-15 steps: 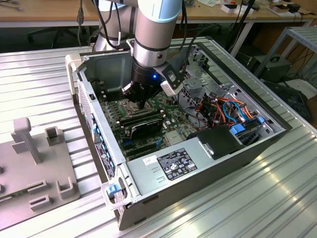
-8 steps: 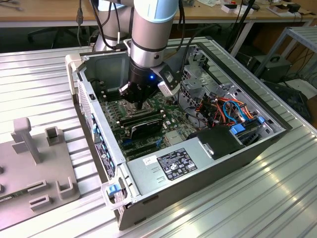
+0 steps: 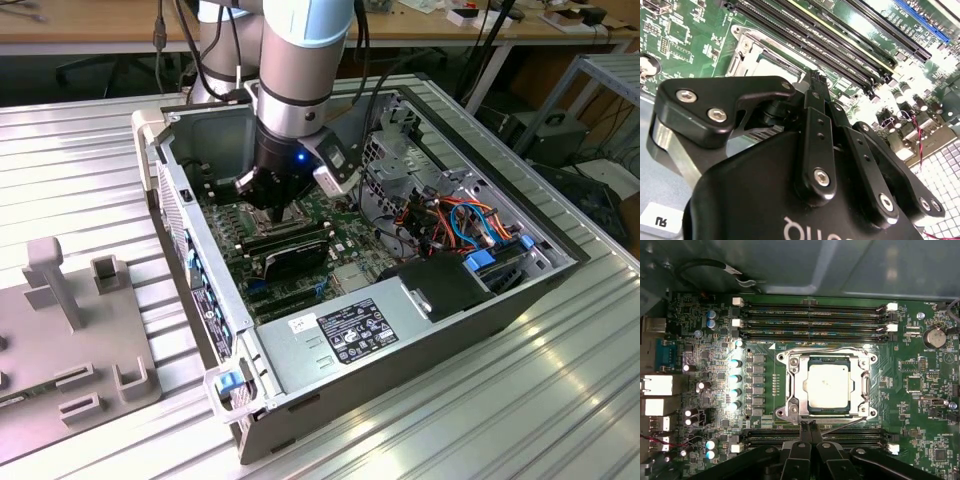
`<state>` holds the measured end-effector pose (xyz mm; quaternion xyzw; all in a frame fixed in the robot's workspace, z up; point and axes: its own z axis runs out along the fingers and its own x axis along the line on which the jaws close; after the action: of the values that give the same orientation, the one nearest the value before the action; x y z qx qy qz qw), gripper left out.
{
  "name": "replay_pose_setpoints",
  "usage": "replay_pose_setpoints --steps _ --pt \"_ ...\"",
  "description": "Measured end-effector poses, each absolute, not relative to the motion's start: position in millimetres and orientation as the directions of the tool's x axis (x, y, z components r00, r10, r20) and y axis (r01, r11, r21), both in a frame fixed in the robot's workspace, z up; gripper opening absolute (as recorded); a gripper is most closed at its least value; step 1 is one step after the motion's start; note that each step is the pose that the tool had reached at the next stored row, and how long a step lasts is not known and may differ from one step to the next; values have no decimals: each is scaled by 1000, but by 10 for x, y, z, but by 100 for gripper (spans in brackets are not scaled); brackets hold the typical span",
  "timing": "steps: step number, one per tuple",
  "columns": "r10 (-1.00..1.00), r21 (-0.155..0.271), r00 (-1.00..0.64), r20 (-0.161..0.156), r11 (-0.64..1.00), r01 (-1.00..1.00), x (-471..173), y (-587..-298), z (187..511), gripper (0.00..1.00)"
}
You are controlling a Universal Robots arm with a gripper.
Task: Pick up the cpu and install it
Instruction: 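Install the second cpu locking lever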
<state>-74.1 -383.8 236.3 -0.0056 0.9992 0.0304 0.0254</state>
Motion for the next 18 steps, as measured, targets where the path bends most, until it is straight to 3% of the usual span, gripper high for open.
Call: replay_pose_setpoints --steps 18 --pt "-10 61 -999 -53 998 -13 -855 -3857 2319 11"
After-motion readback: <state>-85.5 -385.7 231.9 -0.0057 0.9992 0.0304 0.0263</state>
